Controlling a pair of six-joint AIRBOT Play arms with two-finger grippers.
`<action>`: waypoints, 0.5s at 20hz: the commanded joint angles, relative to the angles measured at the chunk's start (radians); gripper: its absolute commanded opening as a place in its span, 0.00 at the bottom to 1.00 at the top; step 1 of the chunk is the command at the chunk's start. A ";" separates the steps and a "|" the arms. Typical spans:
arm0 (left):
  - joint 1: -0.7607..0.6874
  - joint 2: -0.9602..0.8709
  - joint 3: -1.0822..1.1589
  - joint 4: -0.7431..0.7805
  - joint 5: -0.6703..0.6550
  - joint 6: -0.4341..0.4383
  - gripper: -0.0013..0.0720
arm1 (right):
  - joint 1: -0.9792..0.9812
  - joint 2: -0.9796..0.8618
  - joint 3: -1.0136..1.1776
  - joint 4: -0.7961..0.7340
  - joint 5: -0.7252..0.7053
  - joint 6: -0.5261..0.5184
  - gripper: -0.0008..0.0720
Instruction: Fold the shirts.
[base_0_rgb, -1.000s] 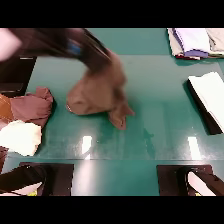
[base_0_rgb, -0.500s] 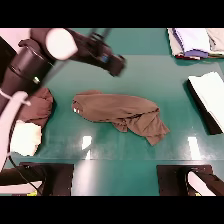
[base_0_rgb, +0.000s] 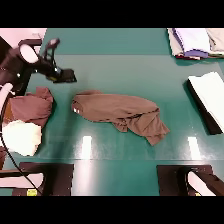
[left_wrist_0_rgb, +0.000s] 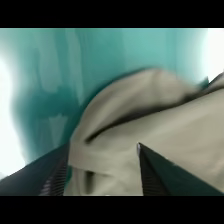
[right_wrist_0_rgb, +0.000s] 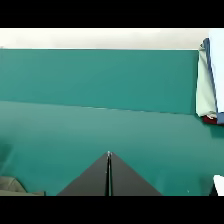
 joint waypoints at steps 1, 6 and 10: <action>0.033 -0.063 -0.131 -0.048 0.078 0.032 0.71 | 0.000 -0.011 0.000 0.000 0.029 0.001 0.03; 0.027 -0.139 -0.131 -0.130 0.124 0.034 0.70 | 0.026 -0.077 0.000 0.000 0.143 0.001 0.03; 0.011 -0.139 -0.109 -0.135 0.129 0.058 0.05 | 0.062 -0.165 0.000 -0.009 0.259 0.001 0.03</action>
